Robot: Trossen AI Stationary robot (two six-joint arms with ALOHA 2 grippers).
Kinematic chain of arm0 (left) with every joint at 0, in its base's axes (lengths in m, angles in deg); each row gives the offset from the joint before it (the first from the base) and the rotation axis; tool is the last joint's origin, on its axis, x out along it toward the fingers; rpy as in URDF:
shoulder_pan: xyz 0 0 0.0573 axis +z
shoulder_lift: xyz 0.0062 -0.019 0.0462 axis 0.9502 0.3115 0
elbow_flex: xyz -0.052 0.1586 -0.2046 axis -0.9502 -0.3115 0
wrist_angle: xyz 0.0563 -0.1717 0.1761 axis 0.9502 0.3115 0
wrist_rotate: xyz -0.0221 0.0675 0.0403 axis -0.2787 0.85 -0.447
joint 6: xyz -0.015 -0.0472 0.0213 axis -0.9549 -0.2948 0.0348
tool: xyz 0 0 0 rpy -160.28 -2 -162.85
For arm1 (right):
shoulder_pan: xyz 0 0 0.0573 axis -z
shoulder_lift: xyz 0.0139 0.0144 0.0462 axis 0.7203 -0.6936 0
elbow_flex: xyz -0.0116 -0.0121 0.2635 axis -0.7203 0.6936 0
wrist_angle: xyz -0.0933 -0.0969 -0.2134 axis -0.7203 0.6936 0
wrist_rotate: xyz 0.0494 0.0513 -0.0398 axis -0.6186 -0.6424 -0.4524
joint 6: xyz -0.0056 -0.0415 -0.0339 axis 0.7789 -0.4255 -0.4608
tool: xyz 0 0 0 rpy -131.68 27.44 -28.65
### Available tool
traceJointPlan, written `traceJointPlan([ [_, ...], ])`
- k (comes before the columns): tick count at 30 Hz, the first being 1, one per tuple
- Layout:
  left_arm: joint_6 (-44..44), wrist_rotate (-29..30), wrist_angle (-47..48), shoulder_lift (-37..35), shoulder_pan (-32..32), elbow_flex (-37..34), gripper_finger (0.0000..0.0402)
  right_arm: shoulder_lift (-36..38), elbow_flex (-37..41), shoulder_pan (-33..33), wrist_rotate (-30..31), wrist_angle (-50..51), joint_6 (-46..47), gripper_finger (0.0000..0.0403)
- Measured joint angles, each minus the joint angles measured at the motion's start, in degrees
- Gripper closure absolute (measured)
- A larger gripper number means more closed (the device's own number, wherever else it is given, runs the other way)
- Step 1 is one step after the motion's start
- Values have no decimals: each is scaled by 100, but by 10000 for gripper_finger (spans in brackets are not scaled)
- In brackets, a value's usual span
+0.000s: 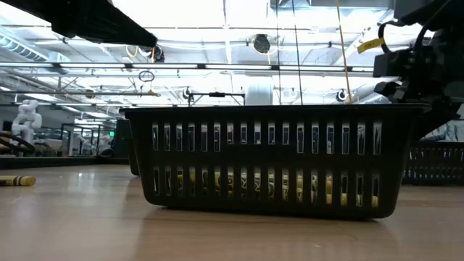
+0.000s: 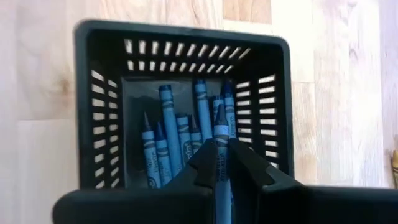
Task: Sort crayons
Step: Put the blue crayon into the right black bin, then put the red crayon into the left black bin
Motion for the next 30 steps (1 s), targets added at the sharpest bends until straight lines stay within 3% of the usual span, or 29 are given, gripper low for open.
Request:
traceJointPlan([
  [14,0,-13,0,0,0,-2,398,-426,0,66,2,-44,110,344],
  [23,-2,-13,2,0,0,-2,398,-426,-97,66,3,55,245,269],
  [30,-2,-13,2,0,0,-2,398,-426,-836,66,9,411,753,226],
])
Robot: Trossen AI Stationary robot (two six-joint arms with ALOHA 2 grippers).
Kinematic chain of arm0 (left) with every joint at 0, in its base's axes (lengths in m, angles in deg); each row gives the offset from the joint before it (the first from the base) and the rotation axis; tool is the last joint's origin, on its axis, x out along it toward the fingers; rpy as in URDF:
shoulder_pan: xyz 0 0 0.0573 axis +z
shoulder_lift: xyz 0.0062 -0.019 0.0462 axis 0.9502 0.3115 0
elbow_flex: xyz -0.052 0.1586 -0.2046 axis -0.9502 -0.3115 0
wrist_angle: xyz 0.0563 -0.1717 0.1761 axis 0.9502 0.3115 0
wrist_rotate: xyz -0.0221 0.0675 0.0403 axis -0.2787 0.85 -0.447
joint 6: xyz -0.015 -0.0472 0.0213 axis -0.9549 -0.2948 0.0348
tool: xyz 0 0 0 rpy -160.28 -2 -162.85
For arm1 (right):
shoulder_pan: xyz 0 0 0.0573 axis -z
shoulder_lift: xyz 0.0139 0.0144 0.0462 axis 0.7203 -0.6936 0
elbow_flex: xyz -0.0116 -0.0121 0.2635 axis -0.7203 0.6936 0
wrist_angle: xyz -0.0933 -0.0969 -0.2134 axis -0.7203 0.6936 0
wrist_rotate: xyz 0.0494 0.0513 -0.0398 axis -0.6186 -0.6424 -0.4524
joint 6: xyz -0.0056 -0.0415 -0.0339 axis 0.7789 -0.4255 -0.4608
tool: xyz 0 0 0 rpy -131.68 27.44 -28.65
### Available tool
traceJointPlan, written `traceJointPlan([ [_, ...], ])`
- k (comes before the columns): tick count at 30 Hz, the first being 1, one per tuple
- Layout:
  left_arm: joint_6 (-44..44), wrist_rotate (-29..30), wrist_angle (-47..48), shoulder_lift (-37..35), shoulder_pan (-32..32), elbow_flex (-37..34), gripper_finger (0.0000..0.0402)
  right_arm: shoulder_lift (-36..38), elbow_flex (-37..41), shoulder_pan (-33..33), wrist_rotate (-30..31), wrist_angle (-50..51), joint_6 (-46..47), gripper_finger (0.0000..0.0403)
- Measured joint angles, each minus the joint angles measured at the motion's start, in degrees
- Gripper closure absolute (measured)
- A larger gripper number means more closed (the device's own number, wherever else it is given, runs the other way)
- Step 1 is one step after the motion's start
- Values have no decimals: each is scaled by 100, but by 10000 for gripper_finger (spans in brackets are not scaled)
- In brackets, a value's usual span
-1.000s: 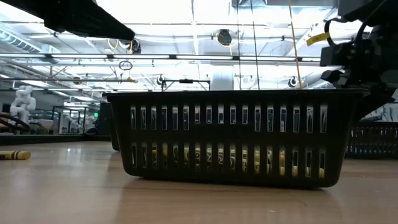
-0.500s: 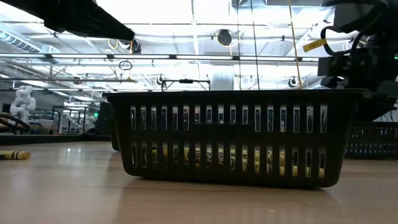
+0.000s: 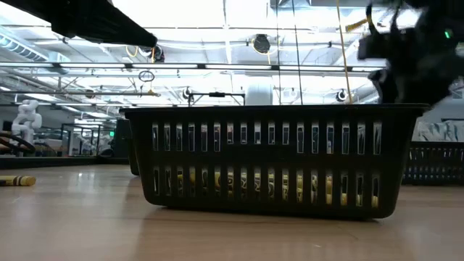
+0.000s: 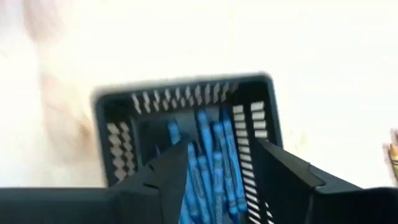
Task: Sort crayons
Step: Put the red crayon into the left black bin
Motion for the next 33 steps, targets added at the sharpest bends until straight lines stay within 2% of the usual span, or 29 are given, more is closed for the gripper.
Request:
traceJointPlan([
  [6,-2,2,-23,0,0,0,398,0,-602,0,26,119,248,211],
  [11,-2,1,-28,0,1,0,398,0,-577,-2,182,-1029,259,218],
  [14,-2,2,-26,0,0,0,398,-15,-240,-71,494,-2660,205,225],
  [17,-2,2,-26,0,0,0,398,-257,279,-209,499,-5081,-345,231],
  [21,0,2,-25,0,0,0,398,-1171,723,-361,479,-8283,-1127,236],
  [24,0,2,-24,0,0,0,398,-2046,658,-417,477,-9729,-1615,238],
  [28,-2,2,-40,0,1,0,398,-2859,303,-470,457,-10182,-1988,238],
  [33,-2,2,-68,0,2,0,398,-3081,-36,-559,477,-10087,-2259,238],
])
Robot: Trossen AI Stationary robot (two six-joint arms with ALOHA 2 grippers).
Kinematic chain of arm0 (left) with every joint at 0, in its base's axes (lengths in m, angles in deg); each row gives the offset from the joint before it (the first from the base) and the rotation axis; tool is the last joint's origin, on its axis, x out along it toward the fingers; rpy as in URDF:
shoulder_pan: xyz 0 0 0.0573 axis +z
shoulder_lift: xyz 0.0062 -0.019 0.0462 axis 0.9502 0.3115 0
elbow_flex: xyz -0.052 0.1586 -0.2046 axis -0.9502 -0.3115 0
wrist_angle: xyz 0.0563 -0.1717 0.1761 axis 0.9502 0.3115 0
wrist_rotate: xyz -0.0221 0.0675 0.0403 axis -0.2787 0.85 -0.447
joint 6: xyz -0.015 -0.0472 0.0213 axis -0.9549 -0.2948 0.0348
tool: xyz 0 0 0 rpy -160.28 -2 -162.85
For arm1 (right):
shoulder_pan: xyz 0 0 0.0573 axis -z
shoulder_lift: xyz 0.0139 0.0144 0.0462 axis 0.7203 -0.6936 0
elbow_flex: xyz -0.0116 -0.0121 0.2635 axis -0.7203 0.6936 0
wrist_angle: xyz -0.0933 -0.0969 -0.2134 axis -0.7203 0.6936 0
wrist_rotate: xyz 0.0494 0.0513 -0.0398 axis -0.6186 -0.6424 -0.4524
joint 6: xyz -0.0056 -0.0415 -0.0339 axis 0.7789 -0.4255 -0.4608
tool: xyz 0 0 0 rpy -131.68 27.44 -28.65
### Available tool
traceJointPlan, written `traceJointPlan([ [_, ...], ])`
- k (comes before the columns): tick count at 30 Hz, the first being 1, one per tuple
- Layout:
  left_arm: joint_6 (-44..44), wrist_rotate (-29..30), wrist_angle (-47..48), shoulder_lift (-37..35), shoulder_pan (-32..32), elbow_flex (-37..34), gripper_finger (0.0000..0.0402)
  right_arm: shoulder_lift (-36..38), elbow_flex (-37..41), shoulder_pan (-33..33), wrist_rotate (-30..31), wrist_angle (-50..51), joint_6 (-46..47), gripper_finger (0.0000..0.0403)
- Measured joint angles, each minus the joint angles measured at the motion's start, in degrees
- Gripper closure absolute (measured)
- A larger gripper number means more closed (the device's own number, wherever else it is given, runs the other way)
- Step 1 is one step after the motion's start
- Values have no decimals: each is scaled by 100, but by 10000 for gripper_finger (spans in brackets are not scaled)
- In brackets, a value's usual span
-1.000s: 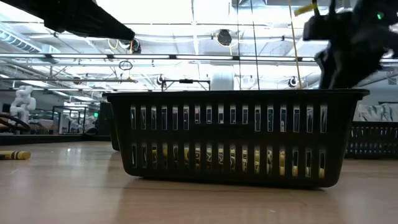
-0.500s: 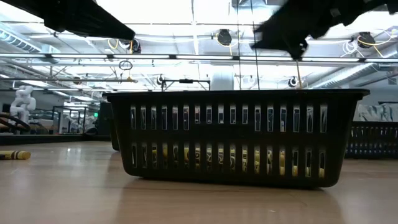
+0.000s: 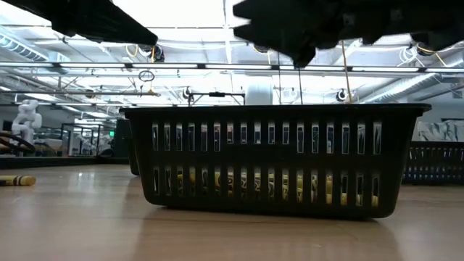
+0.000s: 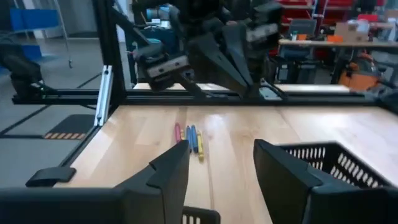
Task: Sort crayons
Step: Put the red crayon into the left black bin
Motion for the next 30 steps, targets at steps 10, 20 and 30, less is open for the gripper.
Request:
traceJointPlan([
  [10,-8,4,-384,0,189,0,398,789,-17,-303,1633,981,-467,238],
  [20,-1570,-1603,726,-245,2238,0,398,1410,-21,985,1278,3106,1523,239],
  [30,-2251,-2448,4000,-385,3913,319,398,892,-1569,4144,-1189,6259,1085,238],
])
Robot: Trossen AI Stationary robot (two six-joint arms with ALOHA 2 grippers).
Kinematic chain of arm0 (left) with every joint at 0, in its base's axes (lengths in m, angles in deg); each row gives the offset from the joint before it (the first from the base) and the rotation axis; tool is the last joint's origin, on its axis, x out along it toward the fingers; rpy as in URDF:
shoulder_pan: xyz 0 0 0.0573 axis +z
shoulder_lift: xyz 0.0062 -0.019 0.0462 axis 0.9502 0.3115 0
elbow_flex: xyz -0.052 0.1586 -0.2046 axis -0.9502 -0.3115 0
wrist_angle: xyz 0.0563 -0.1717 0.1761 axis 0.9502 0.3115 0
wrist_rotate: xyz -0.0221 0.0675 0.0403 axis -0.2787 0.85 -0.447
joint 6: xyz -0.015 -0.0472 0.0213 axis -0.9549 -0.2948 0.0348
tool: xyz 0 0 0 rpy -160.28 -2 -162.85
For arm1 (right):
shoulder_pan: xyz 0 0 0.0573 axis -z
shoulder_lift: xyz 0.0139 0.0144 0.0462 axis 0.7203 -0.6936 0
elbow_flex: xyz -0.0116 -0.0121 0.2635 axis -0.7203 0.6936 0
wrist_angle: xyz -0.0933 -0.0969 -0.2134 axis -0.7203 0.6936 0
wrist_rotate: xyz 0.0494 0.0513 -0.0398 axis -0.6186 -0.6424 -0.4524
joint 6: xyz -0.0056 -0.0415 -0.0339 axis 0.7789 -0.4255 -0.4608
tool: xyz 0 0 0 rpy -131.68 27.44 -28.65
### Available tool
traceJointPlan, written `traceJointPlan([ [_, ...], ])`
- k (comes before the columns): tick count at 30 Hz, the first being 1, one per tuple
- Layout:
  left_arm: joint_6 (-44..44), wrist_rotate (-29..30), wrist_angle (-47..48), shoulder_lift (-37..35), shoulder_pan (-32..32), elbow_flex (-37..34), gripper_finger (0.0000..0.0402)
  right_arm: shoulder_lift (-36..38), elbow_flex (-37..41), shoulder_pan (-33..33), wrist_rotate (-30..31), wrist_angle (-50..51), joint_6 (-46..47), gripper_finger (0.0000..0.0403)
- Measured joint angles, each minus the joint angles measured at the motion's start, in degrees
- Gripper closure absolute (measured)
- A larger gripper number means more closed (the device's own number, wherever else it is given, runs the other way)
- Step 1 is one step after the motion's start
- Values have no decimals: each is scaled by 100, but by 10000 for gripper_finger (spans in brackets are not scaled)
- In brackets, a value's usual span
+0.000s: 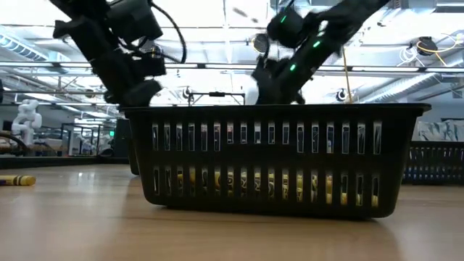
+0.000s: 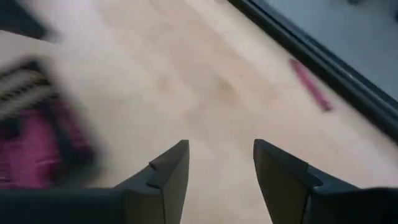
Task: Sort crayons
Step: Put the red crayon into the left black bin
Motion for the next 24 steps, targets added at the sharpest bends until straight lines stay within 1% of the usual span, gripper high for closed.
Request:
traceJointPlan([
  [2,-123,1,645,-125,-15,9,398,-370,-412,558,-438,217,-252,239],
  [5,-434,9,1106,-365,-145,11,398,-1032,-1001,1244,-1033,516,-539,239],
  [10,-880,104,1627,-729,-568,11,398,-2103,-2104,1941,-1407,912,-917,239],
  [13,-1000,172,1613,-831,-842,11,398,-2674,-2705,2200,-1713,1390,-1149,239],
  [18,-1047,289,1589,-846,-1210,11,398,-3283,-3530,2433,-1691,1890,-1486,239],
  [21,-1049,330,1531,-855,-1335,9,398,-3464,-3721,2506,-1757,2090,-1573,239],
  [24,-1051,402,1548,-854,-1427,9,398,-3540,-3729,2539,-2010,2131,-1685,239],
])
